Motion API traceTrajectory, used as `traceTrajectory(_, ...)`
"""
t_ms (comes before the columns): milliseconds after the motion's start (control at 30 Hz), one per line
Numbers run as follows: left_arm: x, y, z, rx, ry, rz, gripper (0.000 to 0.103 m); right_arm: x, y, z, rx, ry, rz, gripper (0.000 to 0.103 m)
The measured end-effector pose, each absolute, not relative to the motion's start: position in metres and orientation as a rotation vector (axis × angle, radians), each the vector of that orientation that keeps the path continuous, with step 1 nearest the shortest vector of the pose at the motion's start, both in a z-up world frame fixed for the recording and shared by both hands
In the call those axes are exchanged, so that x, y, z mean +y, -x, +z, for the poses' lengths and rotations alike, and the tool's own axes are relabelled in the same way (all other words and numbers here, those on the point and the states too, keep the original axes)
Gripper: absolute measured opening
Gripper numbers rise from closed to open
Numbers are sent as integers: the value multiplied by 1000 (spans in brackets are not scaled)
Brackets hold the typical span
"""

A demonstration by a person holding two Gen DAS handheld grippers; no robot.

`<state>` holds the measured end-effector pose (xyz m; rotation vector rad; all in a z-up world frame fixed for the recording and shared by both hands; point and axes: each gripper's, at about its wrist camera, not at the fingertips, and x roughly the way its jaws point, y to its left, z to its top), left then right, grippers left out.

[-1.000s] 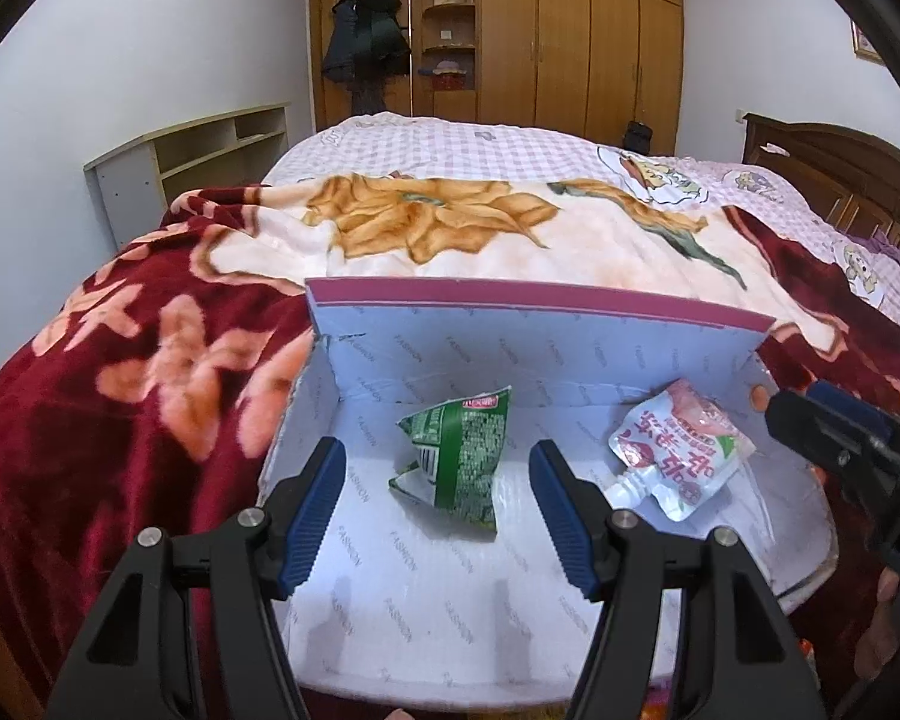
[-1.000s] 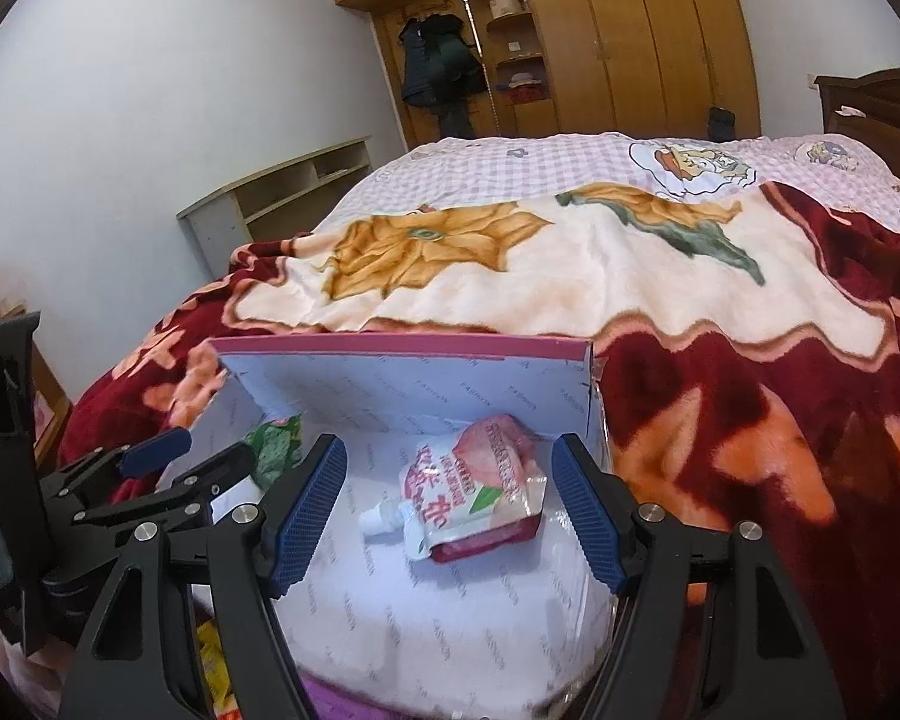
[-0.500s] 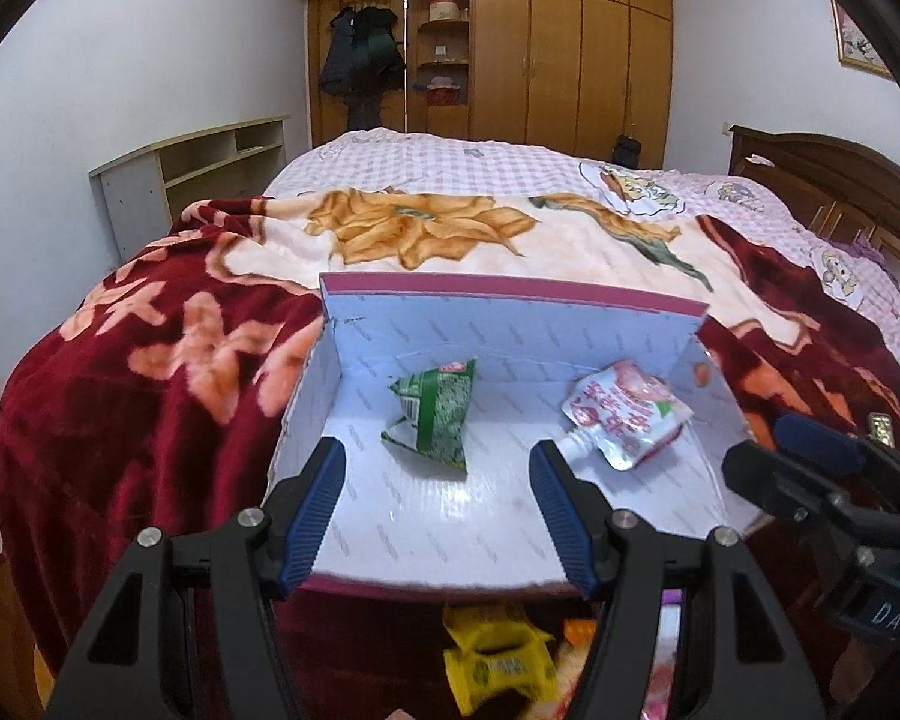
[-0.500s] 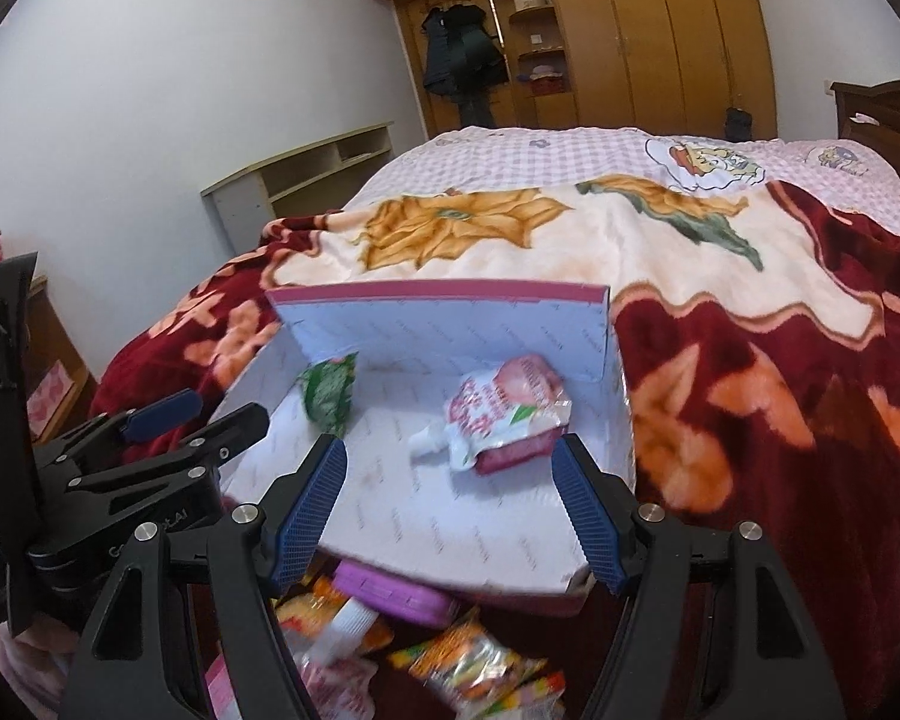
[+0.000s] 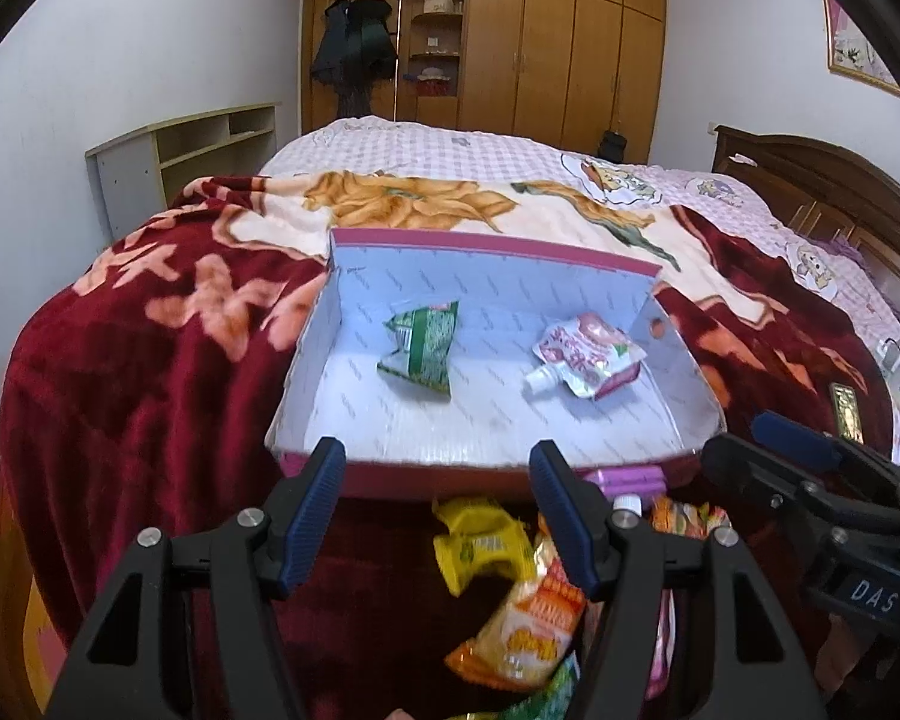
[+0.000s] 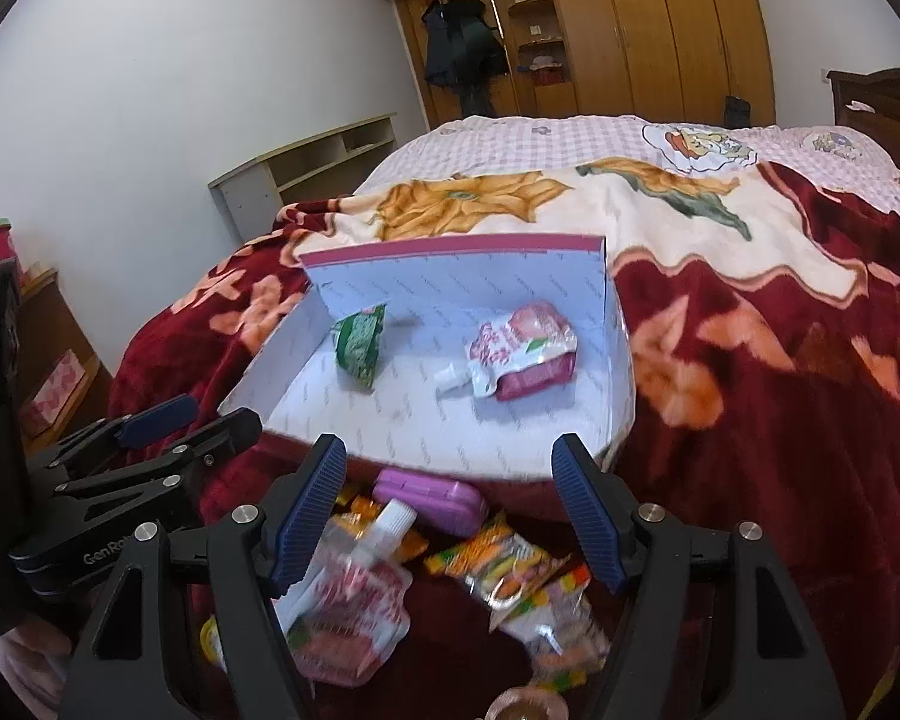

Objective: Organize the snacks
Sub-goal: 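Withdraw both open tools from the box back toward the snack pile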

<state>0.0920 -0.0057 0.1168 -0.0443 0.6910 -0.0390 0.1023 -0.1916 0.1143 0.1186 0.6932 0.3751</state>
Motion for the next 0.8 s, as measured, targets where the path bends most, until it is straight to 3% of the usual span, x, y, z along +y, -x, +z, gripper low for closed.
traceTrajectory(800, 6, -43, 100, 725, 78, -62, 68, -194, -47, 87, 760, -125, 366, 73)
